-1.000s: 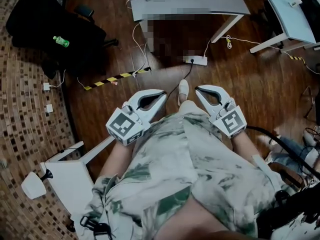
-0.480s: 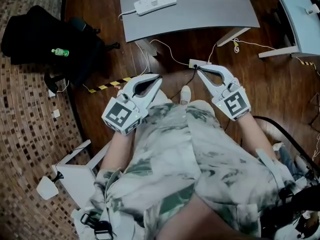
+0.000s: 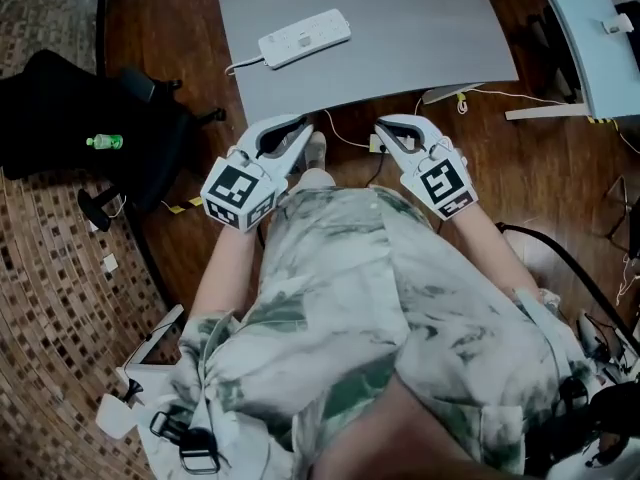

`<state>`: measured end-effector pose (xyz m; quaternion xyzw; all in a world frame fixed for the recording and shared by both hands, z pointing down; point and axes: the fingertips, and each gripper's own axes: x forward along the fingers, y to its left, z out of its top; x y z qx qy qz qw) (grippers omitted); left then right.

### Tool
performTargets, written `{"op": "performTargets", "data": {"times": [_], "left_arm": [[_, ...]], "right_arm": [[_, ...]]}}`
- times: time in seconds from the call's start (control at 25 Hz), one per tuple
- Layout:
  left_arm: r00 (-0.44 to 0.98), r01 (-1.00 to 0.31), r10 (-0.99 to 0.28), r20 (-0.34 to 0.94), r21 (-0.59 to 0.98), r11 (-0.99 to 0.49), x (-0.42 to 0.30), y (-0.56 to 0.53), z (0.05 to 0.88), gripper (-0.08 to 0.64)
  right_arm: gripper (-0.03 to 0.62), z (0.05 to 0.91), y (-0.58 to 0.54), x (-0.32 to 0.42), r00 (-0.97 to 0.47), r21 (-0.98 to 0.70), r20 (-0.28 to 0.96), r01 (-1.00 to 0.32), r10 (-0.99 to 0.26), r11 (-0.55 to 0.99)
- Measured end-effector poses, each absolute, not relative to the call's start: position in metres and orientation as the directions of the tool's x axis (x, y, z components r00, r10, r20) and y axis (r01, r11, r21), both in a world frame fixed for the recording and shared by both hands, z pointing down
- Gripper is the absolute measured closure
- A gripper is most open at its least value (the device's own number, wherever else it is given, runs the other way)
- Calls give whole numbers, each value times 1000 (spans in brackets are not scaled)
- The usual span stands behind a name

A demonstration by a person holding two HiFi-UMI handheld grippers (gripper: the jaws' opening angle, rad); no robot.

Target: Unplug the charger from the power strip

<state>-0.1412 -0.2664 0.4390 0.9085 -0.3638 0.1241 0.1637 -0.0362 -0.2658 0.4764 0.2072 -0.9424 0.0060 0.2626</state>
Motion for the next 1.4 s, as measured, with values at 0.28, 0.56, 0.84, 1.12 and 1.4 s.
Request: {"op": "performTargets", "data": {"times": [0.28,0.56,0.84,1.12,1.4], "left_arm": [[714,-655,-542,443,150,-741,-178,-371,485,485],[714,-601,-465,524,118,-791,-182,-436,545,459],[709,-540,-392,586,93,-837,-164,-459,591,430],[667,-481,-333,666,44,-876,-148,-466,627,430],[663,-476,-321,676,50,-878,-143,-465,634,451]], "right_arm": [[586,516,-364,-95,-706,109,594,-403,-385,909],[586,558,-424,-120,-640,100,674,-416,-369,904],[586,605,-459,-124,-548,99,771,-399,-323,912],[586,644,-470,-135,-461,84,859,-301,-222,950],[592,654,-467,-136,-414,42,896,-277,-159,960]]}}
